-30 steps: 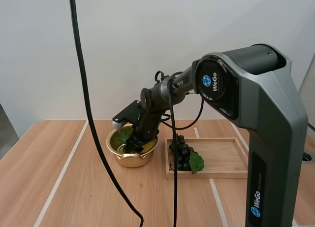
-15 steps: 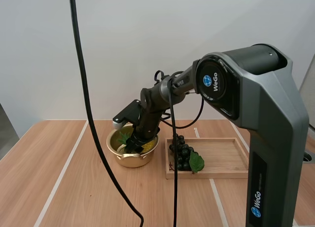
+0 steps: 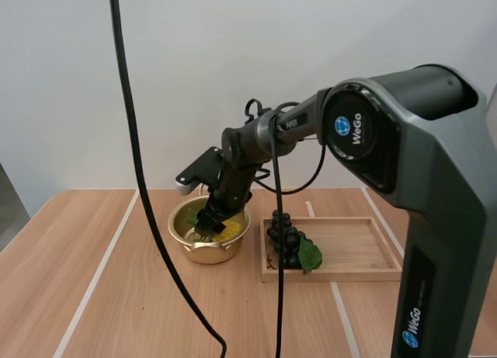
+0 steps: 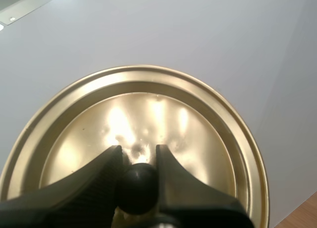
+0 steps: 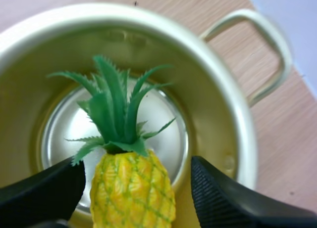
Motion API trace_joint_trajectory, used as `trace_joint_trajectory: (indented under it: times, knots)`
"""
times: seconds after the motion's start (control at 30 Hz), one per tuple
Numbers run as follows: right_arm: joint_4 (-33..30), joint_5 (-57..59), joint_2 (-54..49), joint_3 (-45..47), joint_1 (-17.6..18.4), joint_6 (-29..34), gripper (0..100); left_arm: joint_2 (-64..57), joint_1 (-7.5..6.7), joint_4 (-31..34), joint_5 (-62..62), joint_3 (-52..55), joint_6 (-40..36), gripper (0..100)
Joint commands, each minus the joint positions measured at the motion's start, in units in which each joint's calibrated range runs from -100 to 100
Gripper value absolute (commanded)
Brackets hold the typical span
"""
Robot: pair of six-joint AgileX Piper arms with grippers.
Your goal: Open the pot, put the pineapple inside, and close it
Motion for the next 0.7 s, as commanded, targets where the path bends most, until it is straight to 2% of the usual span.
trace_joint_trajectory:
  times: [0.0, 0.43, 0.5, 0.6, 0.67]
  knots:
    - [-0.4, 0.0, -3.0, -0.4, 0.0, -0.4, 100, -0.2, 0.11, -0.1, -0.5, -0.4, -0.4, 0]
    - [-1.4, 2.2, -15.3, -0.4, 0.0, 0.0, 100, -0.3, 0.11, -0.1, 1.4, -0.4, -0.4, 0]
    - [-2.9, 2.1, -17.4, -0.4, -0.2, 1.9, 100, -0.3, 0.11, -0.1, 1.4, -0.4, -0.4, 0]
    - [-7.4, 0.6, -20.8, -0.4, -1.2, 8.1, 100, -0.3, 0.11, -0.1, 0.2, -0.4, -0.4, 0]
    - [-10.5, 0.0, -23.5, -0.4, -2.7, 11.1, 100, -0.3, 0.11, -0.1, -0.6, -0.4, -0.4, 0]
